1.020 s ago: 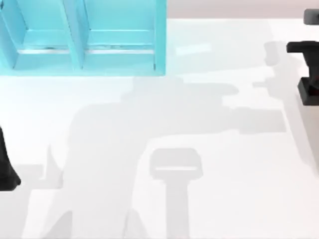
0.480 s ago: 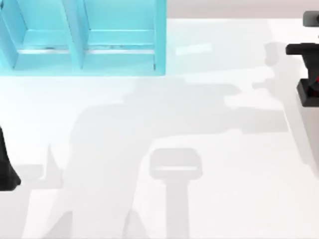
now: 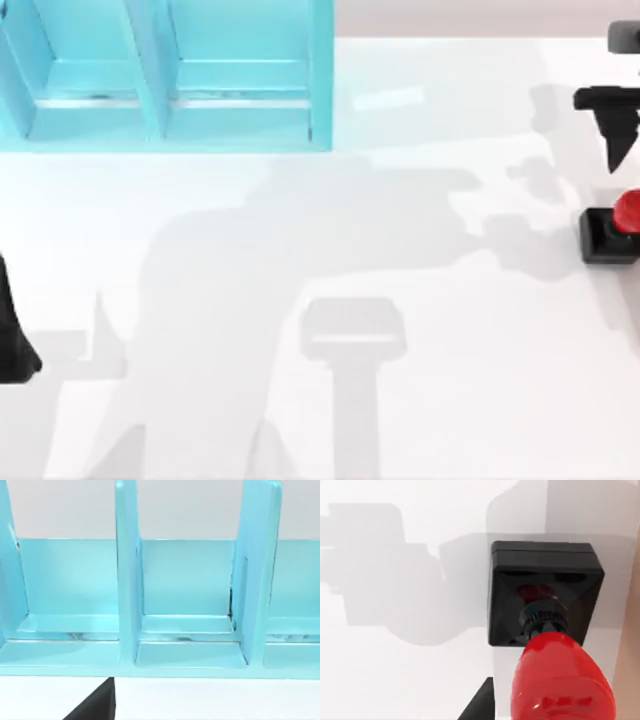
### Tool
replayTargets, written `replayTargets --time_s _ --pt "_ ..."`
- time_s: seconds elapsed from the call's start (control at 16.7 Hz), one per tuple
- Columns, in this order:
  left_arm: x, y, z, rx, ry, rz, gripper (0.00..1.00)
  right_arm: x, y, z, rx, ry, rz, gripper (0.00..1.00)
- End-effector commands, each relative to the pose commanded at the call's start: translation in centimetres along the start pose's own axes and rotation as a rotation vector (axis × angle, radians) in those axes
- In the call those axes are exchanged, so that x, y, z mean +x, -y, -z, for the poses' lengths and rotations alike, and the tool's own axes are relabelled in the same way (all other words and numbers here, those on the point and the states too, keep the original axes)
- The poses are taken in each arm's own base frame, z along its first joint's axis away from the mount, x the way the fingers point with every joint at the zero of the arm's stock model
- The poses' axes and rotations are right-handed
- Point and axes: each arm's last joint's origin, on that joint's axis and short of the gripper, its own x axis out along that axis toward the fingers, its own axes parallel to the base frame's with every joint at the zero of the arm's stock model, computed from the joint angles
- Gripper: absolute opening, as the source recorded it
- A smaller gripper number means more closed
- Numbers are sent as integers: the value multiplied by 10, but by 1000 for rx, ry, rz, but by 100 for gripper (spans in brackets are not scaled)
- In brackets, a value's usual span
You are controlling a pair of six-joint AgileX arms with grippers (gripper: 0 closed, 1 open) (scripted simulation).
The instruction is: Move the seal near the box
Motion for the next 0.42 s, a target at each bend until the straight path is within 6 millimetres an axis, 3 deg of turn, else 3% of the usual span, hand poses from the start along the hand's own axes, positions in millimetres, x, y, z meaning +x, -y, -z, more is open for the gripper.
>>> replayTargets --time_s 0.12,0.42 --pt "0 0 0 0 0 0 100 0 0 0 0 0 0 100" --pt "0 0 0 0 0 0 100 0 0 0 0 0 0 100"
